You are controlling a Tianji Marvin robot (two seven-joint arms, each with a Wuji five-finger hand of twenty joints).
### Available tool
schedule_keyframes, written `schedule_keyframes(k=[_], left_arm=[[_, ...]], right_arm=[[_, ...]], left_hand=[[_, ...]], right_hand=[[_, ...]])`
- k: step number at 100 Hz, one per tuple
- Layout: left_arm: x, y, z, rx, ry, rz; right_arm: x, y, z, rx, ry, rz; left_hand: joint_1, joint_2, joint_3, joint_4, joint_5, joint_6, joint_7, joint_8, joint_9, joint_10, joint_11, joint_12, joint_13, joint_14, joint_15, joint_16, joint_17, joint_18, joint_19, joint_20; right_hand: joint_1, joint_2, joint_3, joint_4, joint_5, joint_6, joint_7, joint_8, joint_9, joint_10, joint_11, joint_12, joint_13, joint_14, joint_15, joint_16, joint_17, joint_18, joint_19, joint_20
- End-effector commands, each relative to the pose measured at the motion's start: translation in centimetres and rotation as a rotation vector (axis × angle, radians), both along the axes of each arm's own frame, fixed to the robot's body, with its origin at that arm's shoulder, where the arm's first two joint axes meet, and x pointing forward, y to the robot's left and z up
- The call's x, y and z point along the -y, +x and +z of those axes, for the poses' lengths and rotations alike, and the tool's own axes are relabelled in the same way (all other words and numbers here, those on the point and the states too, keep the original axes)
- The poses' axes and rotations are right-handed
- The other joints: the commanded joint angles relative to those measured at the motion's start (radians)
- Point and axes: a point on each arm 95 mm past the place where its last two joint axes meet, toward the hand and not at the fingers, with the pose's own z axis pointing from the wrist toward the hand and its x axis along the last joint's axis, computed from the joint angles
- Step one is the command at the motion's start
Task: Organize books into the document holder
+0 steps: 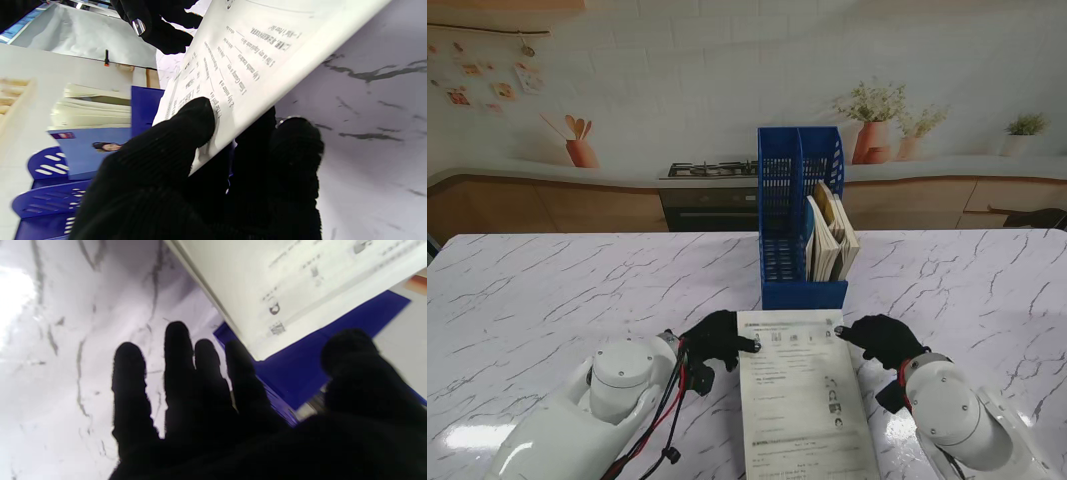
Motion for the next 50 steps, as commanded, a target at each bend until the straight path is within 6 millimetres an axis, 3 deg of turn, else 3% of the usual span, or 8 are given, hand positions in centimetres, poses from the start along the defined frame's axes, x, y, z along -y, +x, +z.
schedule_keyframes(k=[1, 6, 26, 50], left_arm=[[0.1, 0.1, 1.9, 0.079, -0.029, -0.018], [0.0, 0.1, 2.7, 0.105, -0.031, -0.017], [-0.7, 0.2, 5.7, 0.202, -0.043, -0.021], [-1.6, 0.9, 8.8, 0.289, -0.041, -0.02]], right_arm=[[-0.7, 0.0, 1.7, 0.062, 0.016, 0.007], [-0.9, 0.1, 2.5, 0.095, 0.017, -0.001], [-1.3, 0.3, 6.1, 0.215, 0.011, -0.004], [-1.8, 0.5, 10.5, 0.337, -0.013, -0.007]], left_hand=[[0.097, 0.037, 0.158, -0.01, 0.084, -0.186, 0.087, 0.063, 0.04, -0.051, 0.012, 0.024, 0.054, 0.005, 0.08, 0.031, -0.007, -0.061, 0.086, 0.009], [0.102, 0.035, 0.156, -0.012, 0.085, -0.186, 0.089, 0.068, 0.04, -0.025, 0.01, 0.031, 0.053, 0.006, 0.08, 0.034, -0.008, -0.062, 0.086, 0.009], [0.106, 0.047, 0.154, -0.017, 0.088, -0.192, 0.091, 0.09, 0.041, -0.038, 0.013, 0.055, 0.045, 0.011, 0.085, 0.045, -0.023, -0.054, 0.091, 0.017], [0.107, 0.052, 0.153, -0.018, 0.089, -0.193, 0.087, 0.106, 0.042, -0.04, 0.01, 0.069, 0.044, 0.012, 0.088, 0.055, -0.027, -0.052, 0.097, 0.025]], right_hand=[[0.012, 0.017, -0.031, 0.003, -0.022, -0.05, 0.014, 0.023, -0.018, -0.035, 0.026, 0.017, -0.023, -0.033, 0.003, 0.023, -0.026, 0.04, 0.002, 0.009], [0.019, 0.014, -0.045, 0.004, -0.018, -0.062, 0.021, 0.029, -0.016, -0.041, 0.028, 0.029, -0.033, -0.03, -0.007, 0.026, -0.046, 0.05, -0.017, 0.005], [0.022, -0.017, -0.065, 0.005, -0.016, -0.103, 0.03, 0.041, -0.022, -0.054, -0.005, 0.075, -0.076, -0.013, -0.074, 0.026, -0.134, 0.099, -0.109, -0.005], [0.004, -0.068, -0.048, 0.002, -0.016, -0.132, 0.022, 0.037, -0.021, -0.113, -0.067, 0.089, -0.092, -0.04, -0.126, 0.033, -0.197, 0.098, -0.171, 0.012]])
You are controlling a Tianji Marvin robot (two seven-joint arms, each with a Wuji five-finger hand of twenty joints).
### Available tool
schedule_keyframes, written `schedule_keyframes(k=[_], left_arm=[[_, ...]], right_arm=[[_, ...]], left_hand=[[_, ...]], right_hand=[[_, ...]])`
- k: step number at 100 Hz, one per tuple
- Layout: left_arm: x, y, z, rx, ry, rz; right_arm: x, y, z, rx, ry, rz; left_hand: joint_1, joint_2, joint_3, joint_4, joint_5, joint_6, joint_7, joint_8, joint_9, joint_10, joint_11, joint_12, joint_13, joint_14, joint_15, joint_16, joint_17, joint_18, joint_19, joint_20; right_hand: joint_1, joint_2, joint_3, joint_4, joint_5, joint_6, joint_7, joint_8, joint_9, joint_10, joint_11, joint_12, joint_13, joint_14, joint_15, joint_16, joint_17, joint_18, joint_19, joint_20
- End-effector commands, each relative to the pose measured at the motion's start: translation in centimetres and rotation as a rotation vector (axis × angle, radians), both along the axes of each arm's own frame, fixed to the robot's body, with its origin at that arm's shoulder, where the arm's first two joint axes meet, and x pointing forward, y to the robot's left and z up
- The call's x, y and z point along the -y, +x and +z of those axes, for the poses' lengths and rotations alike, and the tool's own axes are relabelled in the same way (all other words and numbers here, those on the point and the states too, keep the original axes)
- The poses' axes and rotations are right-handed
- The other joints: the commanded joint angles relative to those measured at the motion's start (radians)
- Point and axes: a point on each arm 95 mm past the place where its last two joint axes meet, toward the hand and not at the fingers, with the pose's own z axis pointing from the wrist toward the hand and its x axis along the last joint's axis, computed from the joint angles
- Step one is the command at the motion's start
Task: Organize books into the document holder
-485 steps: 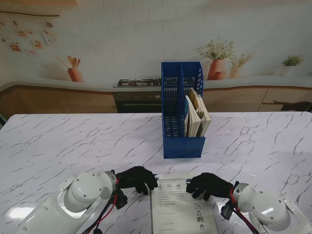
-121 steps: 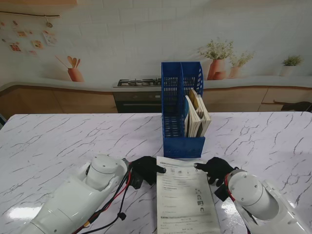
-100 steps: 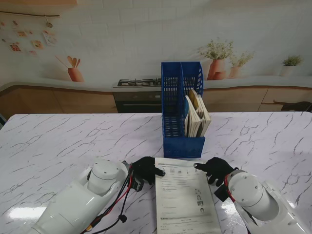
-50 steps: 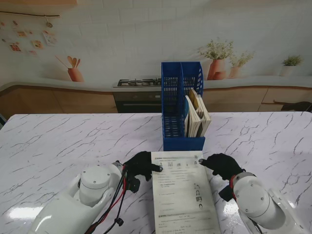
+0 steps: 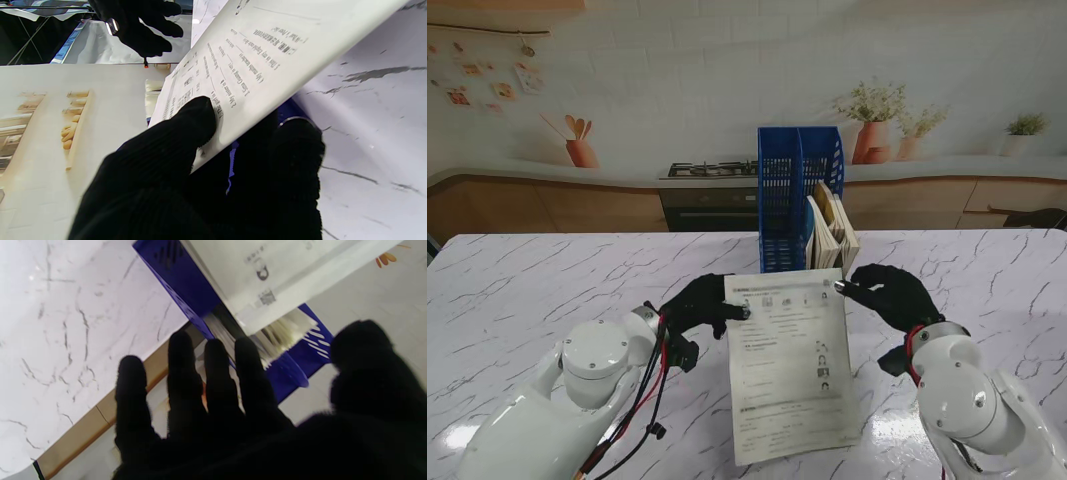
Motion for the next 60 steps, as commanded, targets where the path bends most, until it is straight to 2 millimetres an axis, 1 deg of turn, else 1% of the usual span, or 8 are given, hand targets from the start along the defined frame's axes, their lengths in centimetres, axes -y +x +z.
schedule_keyframes(k=[1, 5, 16, 22, 24, 26, 55, 60], left_arm=[[0.0, 0.4, 2.1, 0.065, -0.027, -0.018], [-0.1, 0.4, 2.5, 0.077, -0.023, -0.016], [-0.3, 0.6, 3.6, 0.115, -0.007, -0.014], [-0.4, 0.6, 4.2, 0.133, -0.005, -0.014], [-0.4, 0.6, 4.4, 0.14, -0.002, -0.014], [-0.4, 0.6, 4.7, 0.147, -0.001, -0.014], [-0.7, 0.9, 7.5, 0.221, 0.027, -0.038], [-0.7, 0.9, 7.9, 0.23, 0.029, -0.046]], right_arm=[[-0.5, 0.2, 2.3, 0.066, 0.008, 0.002], [-0.5, 0.3, 2.9, 0.076, 0.005, 0.008], [-0.7, 0.7, 4.3, 0.1, 0.025, 0.025], [-0.9, 1.0, 5.0, 0.122, 0.028, 0.035], [-1.0, 1.1, 5.2, 0.129, 0.029, 0.038], [-1.1, 1.2, 5.4, 0.137, 0.029, 0.042], [-1.6, 2.7, 8.9, 0.255, 0.006, 0.091], [-1.7, 2.8, 9.5, 0.262, -0.006, 0.104]], left_hand=[[0.108, 0.053, 0.146, 0.002, 0.075, -0.18, 0.092, 0.07, 0.042, -0.039, 0.01, 0.018, 0.052, -0.003, 0.088, 0.032, -0.015, -0.067, 0.093, 0.018], [0.108, 0.053, 0.145, 0.002, 0.075, -0.18, 0.091, 0.073, 0.042, -0.038, 0.009, 0.019, 0.056, -0.005, 0.089, 0.034, -0.015, -0.067, 0.093, 0.019], [0.109, 0.055, 0.145, 0.002, 0.078, -0.181, 0.089, 0.078, 0.045, -0.04, 0.007, 0.023, 0.058, -0.007, 0.088, 0.036, -0.014, -0.066, 0.092, 0.02], [0.109, 0.055, 0.144, 0.001, 0.079, -0.181, 0.089, 0.08, 0.045, -0.039, 0.006, 0.024, 0.057, -0.005, 0.087, 0.037, -0.014, -0.065, 0.091, 0.021], [0.11, 0.057, 0.144, 0.001, 0.08, -0.181, 0.088, 0.083, 0.045, -0.041, 0.006, 0.026, 0.057, -0.007, 0.087, 0.039, -0.015, -0.064, 0.091, 0.022], [0.11, 0.056, 0.143, 0.001, 0.081, -0.181, 0.088, 0.083, 0.045, -0.041, 0.006, 0.026, 0.057, -0.007, 0.086, 0.039, -0.015, -0.064, 0.091, 0.022], [0.114, 0.065, 0.138, -0.001, 0.084, -0.189, 0.084, 0.109, 0.045, -0.047, 0.005, 0.042, 0.057, -0.009, 0.087, 0.052, -0.022, -0.061, 0.099, 0.031], [0.115, 0.067, 0.137, -0.001, 0.084, -0.19, 0.084, 0.112, 0.045, -0.048, 0.005, 0.042, 0.057, -0.009, 0.086, 0.053, -0.022, -0.061, 0.099, 0.032]], right_hand=[[-0.011, -0.021, -0.003, 0.001, -0.016, -0.047, 0.006, 0.013, -0.011, -0.036, -0.018, 0.01, -0.021, -0.04, -0.026, 0.021, -0.024, 0.091, -0.018, 0.012], [-0.028, -0.027, 0.013, 0.0, -0.021, -0.045, -0.005, 0.005, -0.012, -0.035, -0.043, 0.012, -0.027, -0.044, -0.043, 0.024, -0.034, 0.083, -0.035, 0.027], [-0.037, -0.048, 0.019, -0.003, -0.021, -0.047, -0.007, 0.002, -0.013, -0.039, -0.051, 0.015, -0.031, -0.055, -0.048, 0.027, -0.053, 0.073, -0.053, 0.032], [-0.041, -0.052, 0.024, -0.003, -0.021, -0.051, -0.008, 0.001, -0.012, -0.047, -0.055, 0.015, -0.034, -0.06, -0.053, 0.027, -0.061, 0.072, -0.064, 0.033], [-0.059, -0.063, 0.062, -0.008, -0.022, -0.054, -0.007, -0.006, -0.008, -0.049, -0.069, 0.026, -0.036, -0.063, -0.066, 0.034, -0.063, 0.069, -0.091, 0.063], [-0.06, -0.065, 0.067, -0.008, -0.022, -0.056, -0.007, -0.006, -0.008, -0.052, -0.071, 0.027, -0.036, -0.065, -0.068, 0.035, -0.068, 0.066, -0.097, 0.065], [-0.059, -0.08, 0.072, -0.01, -0.012, -0.084, 0.005, -0.004, 0.005, -0.082, -0.072, 0.027, -0.053, -0.09, -0.086, 0.028, -0.111, 0.041, -0.168, 0.056], [-0.059, -0.082, 0.073, -0.01, -0.014, -0.091, 0.006, -0.005, -0.003, -0.093, -0.077, 0.024, -0.064, -0.093, -0.093, 0.025, -0.118, 0.038, -0.181, 0.055]])
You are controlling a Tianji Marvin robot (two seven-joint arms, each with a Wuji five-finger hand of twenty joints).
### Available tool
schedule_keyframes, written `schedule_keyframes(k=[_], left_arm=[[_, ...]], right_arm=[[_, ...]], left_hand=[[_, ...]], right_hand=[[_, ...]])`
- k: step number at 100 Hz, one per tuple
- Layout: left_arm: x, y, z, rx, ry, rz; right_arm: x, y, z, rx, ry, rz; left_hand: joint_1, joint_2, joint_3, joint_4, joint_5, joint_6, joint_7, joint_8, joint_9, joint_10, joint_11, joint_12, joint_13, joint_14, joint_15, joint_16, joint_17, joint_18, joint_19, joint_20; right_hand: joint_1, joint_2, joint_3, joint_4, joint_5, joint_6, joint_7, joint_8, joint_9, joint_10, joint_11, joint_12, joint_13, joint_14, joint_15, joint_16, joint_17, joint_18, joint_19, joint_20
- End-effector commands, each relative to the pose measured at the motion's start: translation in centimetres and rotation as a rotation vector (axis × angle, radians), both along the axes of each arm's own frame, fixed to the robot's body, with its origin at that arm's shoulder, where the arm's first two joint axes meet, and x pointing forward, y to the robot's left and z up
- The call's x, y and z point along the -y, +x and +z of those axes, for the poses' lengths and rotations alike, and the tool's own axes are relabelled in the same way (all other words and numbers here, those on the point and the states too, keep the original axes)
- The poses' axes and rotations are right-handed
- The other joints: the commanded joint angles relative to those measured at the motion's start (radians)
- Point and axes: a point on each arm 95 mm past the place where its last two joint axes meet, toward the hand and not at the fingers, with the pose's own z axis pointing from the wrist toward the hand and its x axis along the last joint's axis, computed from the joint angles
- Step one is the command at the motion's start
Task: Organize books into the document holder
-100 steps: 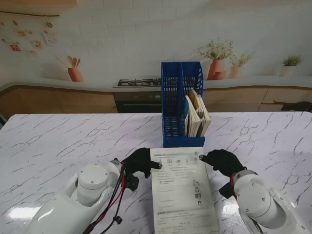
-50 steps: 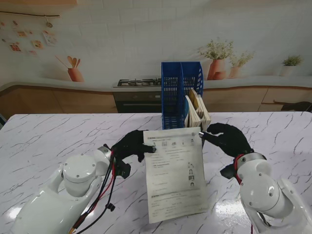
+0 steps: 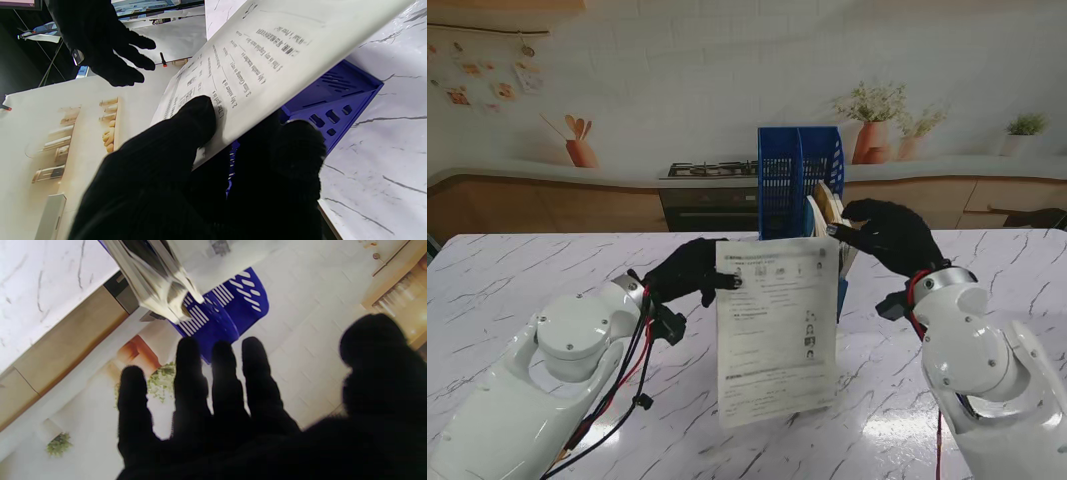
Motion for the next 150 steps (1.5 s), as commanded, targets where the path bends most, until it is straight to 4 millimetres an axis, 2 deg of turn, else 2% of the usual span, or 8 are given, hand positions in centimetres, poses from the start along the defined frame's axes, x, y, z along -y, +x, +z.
schedule_keyframes(k=[1, 49, 97, 121, 133, 140, 145, 150], left_arm=[[0.3, 0.0, 1.9, 0.056, -0.016, -0.032], [0.7, -0.5, 5.7, 0.163, 0.011, -0.104], [0.8, -0.8, 7.7, 0.208, 0.03, -0.111], [0.7, -0.6, 8.0, 0.208, 0.036, -0.106], [0.7, -0.5, 7.9, 0.201, 0.028, -0.103], [0.7, -0.5, 7.9, 0.199, 0.025, -0.102], [0.7, -0.5, 7.9, 0.202, 0.025, -0.096], [0.7, -0.4, 8.0, 0.204, 0.026, -0.092]], right_arm=[[-0.4, 0.1, 1.7, 0.04, -0.014, 0.03], [-2.9, 2.5, 5.2, 0.083, -0.147, 0.301], [-3.1, 3.4, 4.4, -0.002, -0.198, 0.468], [-2.6, 3.1, 4.0, -0.061, -0.228, 0.505], [-2.4, 3.2, 3.5, -0.082, -0.208, 0.52], [-2.4, 3.2, 3.3, -0.085, -0.195, 0.529], [-2.4, 3.2, 3.1, -0.09, -0.19, 0.535], [-2.4, 3.3, 2.9, -0.095, -0.187, 0.545]], left_hand=[[0.115, 0.067, 0.137, -0.001, 0.076, -0.19, 0.093, 0.087, 0.033, -0.046, 0.005, 0.014, 0.057, -0.018, 0.086, 0.026, -0.019, -0.07, 0.09, 0.019], [0.12, 0.078, 0.127, -0.001, 0.077, -0.194, 0.087, 0.118, 0.032, -0.05, 0.005, 0.029, 0.052, -0.019, 0.083, 0.043, -0.03, -0.072, 0.092, 0.029], [0.121, 0.089, 0.124, 0.0, 0.065, -0.197, 0.085, 0.146, 0.026, -0.052, 0.008, 0.044, 0.05, -0.024, 0.087, 0.057, -0.036, -0.075, 0.097, 0.038], [0.121, 0.089, 0.123, 0.001, 0.065, -0.2, 0.083, 0.157, 0.029, -0.056, 0.009, 0.046, 0.054, -0.027, 0.087, 0.061, -0.031, -0.079, 0.097, 0.04], [0.121, 0.087, 0.124, 0.001, 0.067, -0.199, 0.081, 0.161, 0.029, -0.055, 0.008, 0.046, 0.054, -0.027, 0.086, 0.062, -0.031, -0.078, 0.096, 0.04], [0.121, 0.088, 0.124, 0.001, 0.067, -0.199, 0.081, 0.163, 0.029, -0.055, 0.008, 0.047, 0.055, -0.026, 0.086, 0.062, -0.031, -0.078, 0.096, 0.041], [0.121, 0.088, 0.124, 0.0, 0.068, -0.2, 0.08, 0.164, 0.031, -0.055, 0.009, 0.047, 0.057, -0.026, 0.086, 0.063, -0.029, -0.078, 0.096, 0.041], [0.121, 0.088, 0.125, 0.0, 0.068, -0.2, 0.08, 0.165, 0.03, -0.054, 0.008, 0.047, 0.057, -0.027, 0.086, 0.063, -0.028, -0.078, 0.096, 0.04]], right_hand=[[-0.019, -0.025, 0.009, -0.01, -0.014, -0.052, 0.006, -0.005, -0.003, -0.043, -0.026, 0.004, -0.033, -0.047, -0.03, 0.01, -0.026, 0.034, -0.022, 0.004], [-0.067, -0.041, 0.03, -0.01, -0.04, -0.089, -0.002, -0.017, -0.013, -0.077, -0.06, -0.016, -0.073, -0.076, -0.072, -0.013, -0.052, 0.015, -0.103, 0.002], [-0.087, -0.08, 0.086, -0.013, 0.016, -0.116, 0.041, -0.002, 0.088, -0.08, -0.029, 0.017, -0.009, -0.068, -0.038, 0.01, -0.028, 0.02, -0.11, 0.046], [0.11, -0.031, -0.033, 0.001, 0.117, -0.169, 0.151, 0.091, 0.209, -0.092, 0.078, 0.112, 0.149, -0.094, 0.094, 0.113, 0.1, 0.002, 0.021, 0.192], [0.386, 0.026, -0.285, 0.003, 0.044, -0.249, 0.492, -0.089, 0.257, -0.108, 0.153, 0.154, 0.213, -0.105, 0.181, 0.157, 0.184, -0.028, 0.122, 0.227], [0.421, 0.032, -0.259, 0.001, 0.061, -0.274, 0.519, -0.072, 0.27, -0.116, 0.187, 0.178, 0.231, -0.113, 0.212, 0.169, 0.21, -0.039, 0.155, 0.235], [0.343, -0.019, -0.012, -0.064, 0.077, -0.288, 0.521, -0.047, 0.289, -0.121, 0.191, 0.239, 0.244, -0.117, 0.247, 0.177, 0.234, -0.047, 0.192, 0.232], [0.34, -0.011, 0.113, -0.091, 0.096, -0.312, 0.534, -0.015, 0.313, -0.129, 0.204, 0.268, 0.262, -0.125, 0.277, 0.187, 0.254, -0.057, 0.215, 0.235]])
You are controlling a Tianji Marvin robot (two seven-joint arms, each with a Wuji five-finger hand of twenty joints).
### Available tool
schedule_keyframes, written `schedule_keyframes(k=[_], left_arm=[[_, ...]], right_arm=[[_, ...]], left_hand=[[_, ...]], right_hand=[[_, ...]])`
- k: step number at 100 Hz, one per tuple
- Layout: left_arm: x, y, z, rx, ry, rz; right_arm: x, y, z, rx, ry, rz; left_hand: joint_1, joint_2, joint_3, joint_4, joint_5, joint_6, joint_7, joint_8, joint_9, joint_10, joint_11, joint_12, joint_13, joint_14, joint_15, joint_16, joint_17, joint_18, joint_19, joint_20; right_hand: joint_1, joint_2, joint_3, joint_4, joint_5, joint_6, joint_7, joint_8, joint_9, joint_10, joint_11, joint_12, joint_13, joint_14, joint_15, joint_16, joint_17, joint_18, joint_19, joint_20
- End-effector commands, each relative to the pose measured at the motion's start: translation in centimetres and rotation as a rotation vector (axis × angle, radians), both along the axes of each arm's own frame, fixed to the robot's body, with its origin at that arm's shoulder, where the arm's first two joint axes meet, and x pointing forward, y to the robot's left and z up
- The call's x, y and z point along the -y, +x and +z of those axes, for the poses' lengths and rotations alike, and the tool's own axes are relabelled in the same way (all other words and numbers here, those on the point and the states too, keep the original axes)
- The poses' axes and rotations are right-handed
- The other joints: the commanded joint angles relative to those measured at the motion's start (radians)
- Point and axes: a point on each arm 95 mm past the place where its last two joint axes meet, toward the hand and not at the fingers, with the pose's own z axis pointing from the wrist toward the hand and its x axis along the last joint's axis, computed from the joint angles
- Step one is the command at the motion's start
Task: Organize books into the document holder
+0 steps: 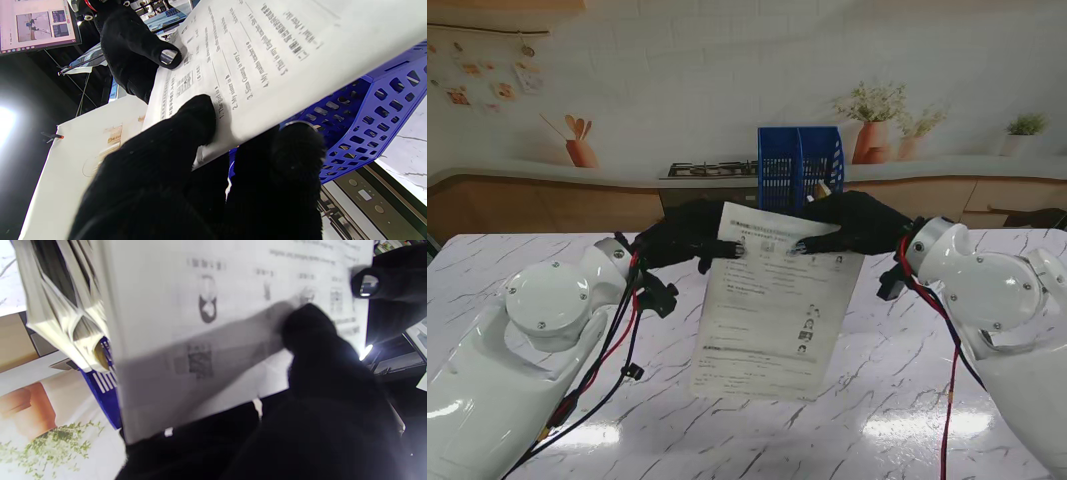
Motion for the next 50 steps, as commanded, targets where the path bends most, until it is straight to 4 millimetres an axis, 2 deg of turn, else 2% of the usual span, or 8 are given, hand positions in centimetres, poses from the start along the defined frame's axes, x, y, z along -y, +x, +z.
schedule_keyframes(k=[1, 18, 26, 33, 39, 43, 47, 50], left_arm=[[0.29, -0.06, 0.43, 0.021, -0.016, -0.011], [0.24, -0.02, 0.36, 0.016, -0.025, -0.006], [0.19, 0.12, 0.26, 0.012, -0.027, -0.003], [0.16, 0.29, 0.18, 0.008, -0.03, 0.003], [0.13, 0.46, 0.1, 0.005, -0.033, 0.011], [0.12, 0.57, 0.03, 0.006, -0.033, 0.015], [0.13, 0.72, -0.05, 0.012, -0.033, 0.025], [0.15, 0.8, -0.09, 0.014, -0.032, 0.033]], right_arm=[[-0.17, -0.08, -0.96, -0.022, 0.001, 0.017], [-0.15, 0.04, -1.57, -0.088, 0.048, 0.094], [-0.23, 0.06, -1.83, -0.11, 0.088, 0.115], [-0.27, 0.02, -1.9, -0.112, 0.111, 0.131], [-0.36, -0.04, -1.95, -0.09, 0.128, 0.129], [-0.43, -0.12, -1.93, -0.072, 0.142, 0.118], [-0.51, -0.22, -1.89, -0.053, 0.154, 0.108], [-0.57, -0.32, -1.85, -0.042, 0.161, 0.103]], left_hand=[[0.121, 0.087, 0.125, 0.02, 0.064, -0.178, 0.096, 0.079, 0.031, -0.046, 0.009, 0.015, 0.057, -0.028, 0.053, 0.005, -0.02, -0.079, 0.088, 0.019], [0.121, 0.088, 0.126, 0.019, 0.066, -0.177, 0.094, 0.082, 0.031, -0.046, 0.008, 0.014, 0.057, -0.028, 0.052, 0.006, -0.019, -0.079, 0.087, 0.019], [0.121, 0.087, 0.126, 0.019, 0.067, -0.176, 0.094, 0.083, 0.031, -0.046, 0.008, 0.014, 0.056, -0.026, 0.051, 0.006, -0.019, -0.079, 0.087, 0.019], [0.12, 0.088, 0.126, 0.019, 0.065, -0.176, 0.093, 0.084, 0.031, -0.046, 0.008, 0.014, 0.055, -0.025, 0.051, 0.006, -0.019, -0.079, 0.087, 0.019], [0.12, 0.088, 0.125, 0.018, 0.065, -0.177, 0.092, 0.084, 0.029, -0.046, 0.007, 0.013, 0.055, -0.022, 0.051, 0.007, -0.026, -0.075, 0.088, 0.02], [0.12, 0.091, 0.121, 0.018, 0.063, -0.179, 0.091, 0.086, 0.027, -0.049, 0.007, 0.014, 0.048, -0.021, 0.055, 0.01, -0.038, -0.074, 0.097, 0.026], [0.122, 0.092, 0.117, 0.019, 0.059, -0.179, 0.089, 0.087, 0.024, -0.048, 0.006, 0.014, 0.045, -0.021, 0.056, 0.013, -0.044, -0.074, 0.102, 0.03], [0.122, 0.093, 0.114, 0.018, 0.056, -0.177, 0.087, 0.087, 0.02, -0.048, 0.004, 0.013, 0.041, -0.021, 0.056, 0.014, -0.049, -0.075, 0.103, 0.032]], right_hand=[[0.0, -0.004, 0.14, -0.057, 0.032, -0.08, 0.047, 0.047, 0.043, -0.035, 0.022, 0.038, 0.038, -0.051, 0.04, 0.03, 0.022, -0.056, 0.045, 0.018], [0.014, 0.089, 0.285, -0.04, -0.034, -0.041, 0.055, 0.25, -0.023, 0.0, 0.121, 0.113, 0.046, -0.043, 0.144, 0.074, 0.086, -0.091, 0.16, 0.059], [-0.031, 0.118, 0.419, -0.02, -0.043, -0.012, 0.054, 0.383, -0.03, 0.015, 0.231, 0.131, 0.097, -0.058, 0.31, 0.129, 0.191, -0.11, 0.313, 0.124], [-0.051, 0.131, 0.472, -0.007, -0.022, -0.021, 0.057, 0.486, -0.006, 0.008, 0.316, 0.137, 0.152, -0.08, 0.436, 0.16, 0.308, -0.138, 0.453, 0.166], [-0.068, 0.13, 0.504, 0.002, 0.016, -0.043, 0.075, 0.589, 0.036, -0.018, 0.424, 0.14, 0.249, -0.119, 0.575, 0.173, 0.486, -0.187, 0.601, 0.145], [-0.071, 0.139, 0.52, 0.018, 0.052, -0.061, 0.103, 0.648, 0.073, -0.041, 0.503, 0.155, 0.319, -0.154, 0.67, 0.185, 0.653, -0.245, 0.715, 0.072], [-0.07, 0.145, 0.526, 0.028, 0.068, -0.069, 0.122, 0.666, 0.092, -0.057, 0.543, 0.166, 0.334, -0.185, 0.741, 0.212, 0.752, -0.282, 0.762, 0.03], [-0.066, 0.154, 0.526, 0.04, 0.085, -0.074, 0.142, 0.676, 0.115, -0.074, 0.597, 0.184, 0.338, -0.244, 0.857, 0.266, 0.841, -0.348, 0.834, 0.002]])
